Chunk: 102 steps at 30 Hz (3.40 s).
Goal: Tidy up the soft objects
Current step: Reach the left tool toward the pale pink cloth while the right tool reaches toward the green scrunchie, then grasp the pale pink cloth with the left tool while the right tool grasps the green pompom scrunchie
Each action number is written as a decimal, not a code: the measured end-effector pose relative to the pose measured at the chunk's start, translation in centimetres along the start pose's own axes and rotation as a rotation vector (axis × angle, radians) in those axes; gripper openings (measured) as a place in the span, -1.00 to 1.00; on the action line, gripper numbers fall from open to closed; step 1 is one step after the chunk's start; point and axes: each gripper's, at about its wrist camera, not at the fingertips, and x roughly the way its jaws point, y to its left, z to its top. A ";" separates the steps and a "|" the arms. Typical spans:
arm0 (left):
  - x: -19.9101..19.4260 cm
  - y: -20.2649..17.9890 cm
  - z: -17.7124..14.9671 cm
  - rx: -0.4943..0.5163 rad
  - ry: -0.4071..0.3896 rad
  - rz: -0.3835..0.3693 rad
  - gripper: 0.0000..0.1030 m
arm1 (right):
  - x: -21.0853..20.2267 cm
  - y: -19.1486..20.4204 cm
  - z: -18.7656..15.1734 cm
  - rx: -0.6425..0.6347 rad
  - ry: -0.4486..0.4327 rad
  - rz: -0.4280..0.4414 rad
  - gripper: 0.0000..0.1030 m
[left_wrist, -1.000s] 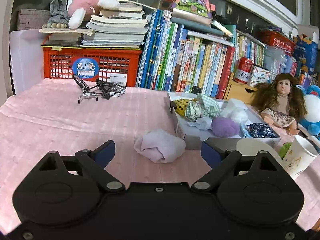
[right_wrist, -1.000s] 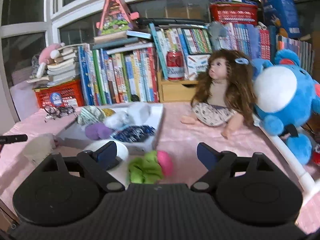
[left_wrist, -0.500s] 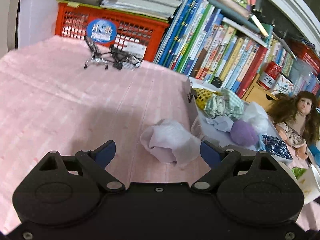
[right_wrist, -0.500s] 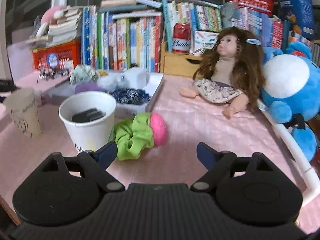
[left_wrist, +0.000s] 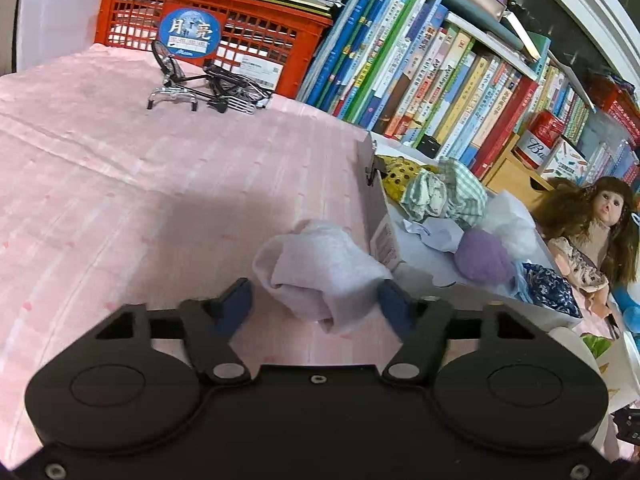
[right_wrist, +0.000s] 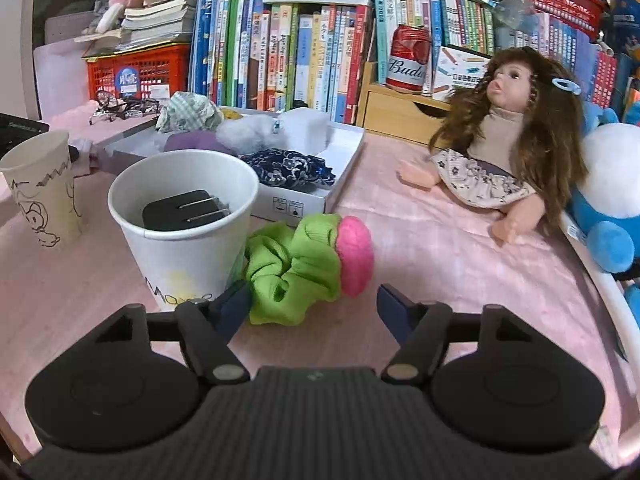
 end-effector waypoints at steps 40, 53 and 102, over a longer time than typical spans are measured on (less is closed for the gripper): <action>-13.7 -4.0 -11.8 0.225 -0.110 0.047 -0.21 | -8.7 2.3 -3.3 0.002 -0.098 0.164 -0.01; -12.0 -7.6 -15.4 0.577 -0.215 0.176 0.65 | -4.9 2.9 -3.9 -0.013 -0.104 -0.020 0.96; -11.0 -3.9 -12.3 0.345 -0.189 0.080 -0.10 | -3.0 4.0 -4.1 0.094 -0.039 -0.148 0.09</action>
